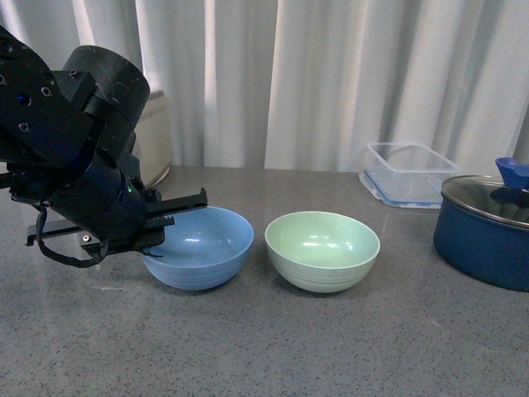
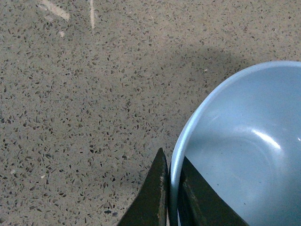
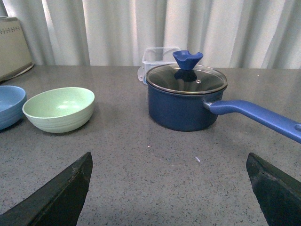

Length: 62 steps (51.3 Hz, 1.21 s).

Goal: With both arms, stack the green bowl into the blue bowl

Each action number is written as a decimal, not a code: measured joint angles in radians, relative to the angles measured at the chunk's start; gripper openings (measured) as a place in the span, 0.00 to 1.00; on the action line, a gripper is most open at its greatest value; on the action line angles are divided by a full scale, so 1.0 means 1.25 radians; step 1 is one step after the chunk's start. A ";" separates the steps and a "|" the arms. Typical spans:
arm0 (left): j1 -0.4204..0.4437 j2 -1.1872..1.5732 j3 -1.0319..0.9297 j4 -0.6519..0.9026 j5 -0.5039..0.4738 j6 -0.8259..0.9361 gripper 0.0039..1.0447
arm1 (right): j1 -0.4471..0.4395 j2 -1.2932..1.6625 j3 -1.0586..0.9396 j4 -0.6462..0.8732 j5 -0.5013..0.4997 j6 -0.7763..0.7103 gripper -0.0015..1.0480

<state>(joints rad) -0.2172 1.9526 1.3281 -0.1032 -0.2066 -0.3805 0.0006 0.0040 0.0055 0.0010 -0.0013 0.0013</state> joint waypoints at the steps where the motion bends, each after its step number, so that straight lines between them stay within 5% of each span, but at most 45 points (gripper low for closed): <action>1: 0.000 0.002 0.000 0.001 0.000 0.000 0.03 | 0.000 0.000 0.000 0.000 0.000 0.000 0.90; 22: -0.008 0.014 0.004 0.020 -0.003 -0.007 0.04 | 0.000 0.000 0.000 0.000 0.000 0.000 0.90; 39: -0.016 -0.040 -0.051 0.059 -0.004 0.005 0.50 | 0.000 0.000 0.000 0.000 0.000 0.000 0.90; 51: -0.002 -0.235 -0.190 0.094 -0.052 0.043 0.95 | 0.000 0.000 0.000 0.000 0.000 0.000 0.90; 62: -0.017 -0.419 -0.379 0.127 -0.092 0.136 0.94 | 0.000 0.000 0.000 0.000 0.000 0.000 0.90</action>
<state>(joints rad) -0.2386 1.4288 0.8543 0.0555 -0.3218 -0.2111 0.0006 0.0040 0.0055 0.0010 -0.0017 0.0013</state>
